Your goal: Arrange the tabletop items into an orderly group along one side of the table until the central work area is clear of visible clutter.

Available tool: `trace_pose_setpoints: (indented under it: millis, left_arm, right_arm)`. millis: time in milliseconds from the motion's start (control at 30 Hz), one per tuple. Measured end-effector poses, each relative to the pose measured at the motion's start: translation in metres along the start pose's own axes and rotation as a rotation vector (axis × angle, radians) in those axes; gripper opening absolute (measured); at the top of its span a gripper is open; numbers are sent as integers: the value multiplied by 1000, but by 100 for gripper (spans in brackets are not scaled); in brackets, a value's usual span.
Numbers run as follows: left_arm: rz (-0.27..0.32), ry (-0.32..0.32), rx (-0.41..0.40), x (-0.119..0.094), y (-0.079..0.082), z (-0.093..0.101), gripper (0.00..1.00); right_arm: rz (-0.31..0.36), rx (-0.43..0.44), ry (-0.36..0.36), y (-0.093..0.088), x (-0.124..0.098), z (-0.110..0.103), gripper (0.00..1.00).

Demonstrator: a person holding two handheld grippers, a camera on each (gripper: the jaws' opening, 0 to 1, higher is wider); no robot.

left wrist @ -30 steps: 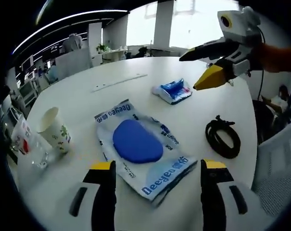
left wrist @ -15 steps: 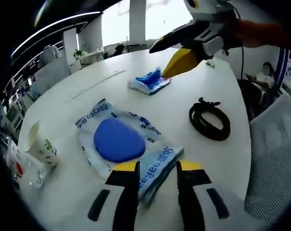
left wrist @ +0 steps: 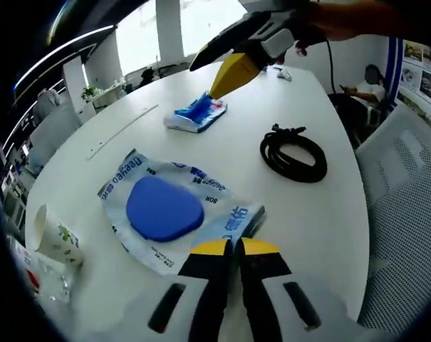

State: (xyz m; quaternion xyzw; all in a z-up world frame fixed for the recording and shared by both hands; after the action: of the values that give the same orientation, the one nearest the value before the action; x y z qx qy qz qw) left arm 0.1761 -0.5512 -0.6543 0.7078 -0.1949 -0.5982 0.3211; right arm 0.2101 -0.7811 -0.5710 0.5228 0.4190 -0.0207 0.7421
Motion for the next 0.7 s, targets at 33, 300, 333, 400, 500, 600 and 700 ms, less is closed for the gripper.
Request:
trace_pose_setpoints:
  millis: [33, 300, 333, 400, 500, 600, 700]
  left_arm:
    - [-5, -9, 23, -2, -1, 0, 3]
    - [-25, -58, 54, -10, -10, -1, 3]
    - [-27, -64, 56, -11, -12, -1, 3]
    - [-32, -73, 53, -13, -14, -2, 3]
    - [-37, -73, 39, -17, -17, -3, 3]
    - [-35, -53, 7, -19, -18, -2, 6]
    - [-20, -36, -4, -16, -15, 4, 16]
  right_arm:
    - [0, 0, 1, 0, 0, 0, 67]
    - [-1, -7, 14, 3, 5, -5, 66]
    - [-2, -7, 18, 3, 6, -5, 66]
    - [-2, -8, 22, 2, 8, -7, 66]
    - [-4, -7, 28, 2, 10, -8, 66]
    - [-6, -7, 35, 2, 11, -12, 66]
    - [-9, -9, 40, 1, 13, -13, 66]
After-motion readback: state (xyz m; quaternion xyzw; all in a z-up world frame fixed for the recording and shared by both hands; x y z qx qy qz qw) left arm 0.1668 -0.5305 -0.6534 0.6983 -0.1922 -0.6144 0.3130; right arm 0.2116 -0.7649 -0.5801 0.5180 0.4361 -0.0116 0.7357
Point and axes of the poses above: the point that each gripper's makers call its tool centre point, and the gripper's own axes: x roughly forward along the fingers, z roughly to its right, y roughly out of its top, the point moved 10 cm from there along -x, roughly backward along the fingers, and after that the axes turned 4 degrees about x, right-handed, at the moved point
